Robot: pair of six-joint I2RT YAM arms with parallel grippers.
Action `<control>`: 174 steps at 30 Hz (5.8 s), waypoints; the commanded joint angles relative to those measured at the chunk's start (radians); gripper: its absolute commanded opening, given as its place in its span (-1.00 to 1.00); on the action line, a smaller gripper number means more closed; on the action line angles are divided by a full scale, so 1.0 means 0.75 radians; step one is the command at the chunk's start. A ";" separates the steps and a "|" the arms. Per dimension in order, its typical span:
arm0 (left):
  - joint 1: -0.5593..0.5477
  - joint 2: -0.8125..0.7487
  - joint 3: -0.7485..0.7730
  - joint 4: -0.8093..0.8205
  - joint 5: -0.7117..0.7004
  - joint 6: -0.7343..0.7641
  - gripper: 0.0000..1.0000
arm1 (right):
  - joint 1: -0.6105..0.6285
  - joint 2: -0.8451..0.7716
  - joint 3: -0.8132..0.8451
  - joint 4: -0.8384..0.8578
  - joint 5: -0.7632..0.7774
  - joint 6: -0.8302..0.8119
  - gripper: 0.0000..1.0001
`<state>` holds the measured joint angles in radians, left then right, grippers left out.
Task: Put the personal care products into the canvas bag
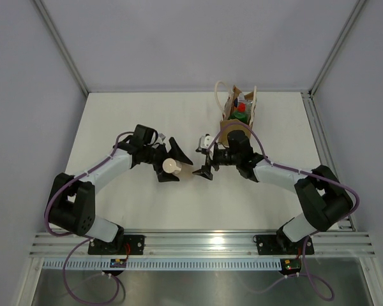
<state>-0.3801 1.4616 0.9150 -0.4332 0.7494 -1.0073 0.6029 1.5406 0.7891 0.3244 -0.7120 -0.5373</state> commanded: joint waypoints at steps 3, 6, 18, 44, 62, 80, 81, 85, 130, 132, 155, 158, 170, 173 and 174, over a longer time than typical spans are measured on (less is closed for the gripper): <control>-0.004 -0.063 0.093 0.074 0.120 -0.162 0.98 | 0.012 0.010 -0.017 0.152 -0.106 0.011 0.99; -0.004 -0.079 0.120 0.034 0.077 -0.205 0.98 | 0.016 0.014 -0.035 0.116 -0.151 -0.046 0.99; -0.004 -0.086 0.081 0.111 0.093 -0.389 0.98 | 0.104 0.151 -0.050 0.383 -0.037 0.029 0.99; -0.060 -0.192 0.003 0.348 0.105 -0.768 0.98 | 0.198 0.331 -0.078 1.165 0.195 0.342 0.27; 0.010 -0.184 -0.019 0.228 0.081 -0.688 0.98 | 0.151 0.065 -0.226 1.177 0.076 0.262 -0.66; 0.290 -0.028 0.130 -0.149 -0.052 -0.107 0.98 | 0.027 -0.132 -0.320 1.118 -0.051 0.467 -0.81; 0.296 -0.024 0.146 -0.153 -0.058 -0.061 0.98 | 0.004 -0.130 -0.308 1.102 -0.053 0.520 -0.82; 0.308 -0.004 0.212 -0.224 -0.115 0.089 0.98 | -0.055 -0.123 -0.218 1.010 -0.089 0.663 -0.90; 0.306 -0.192 -0.148 0.074 0.044 0.130 0.98 | -0.704 0.734 1.705 -0.159 -0.108 0.925 -1.00; 0.306 -0.196 -0.169 0.081 0.044 0.128 0.98 | -0.702 0.738 1.652 -0.144 -0.106 0.931 -1.00; 0.306 -0.110 -0.156 0.105 0.081 0.151 0.98 | -0.873 0.787 1.535 0.009 -0.364 0.835 -1.00; 0.306 -0.088 -0.138 0.105 0.089 0.153 0.98 | -0.886 0.783 1.509 -0.005 -0.366 0.800 -1.00; 0.306 -0.071 -0.109 0.078 0.091 0.177 0.98 | -0.886 0.842 1.535 -0.267 -0.309 0.528 -1.00; 0.306 -0.071 -0.115 0.079 0.093 0.175 0.98 | -0.886 0.850 1.533 -0.326 -0.288 0.449 -1.00; 0.306 -0.077 -0.120 0.078 0.093 0.175 0.97 | -0.888 0.850 1.537 -0.367 -0.292 0.414 -1.00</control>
<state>-0.1516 1.4082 0.8055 -0.3946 0.7837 -0.8894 -0.0654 2.1914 1.8786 0.0803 -0.9340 -0.1200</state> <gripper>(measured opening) 0.987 0.700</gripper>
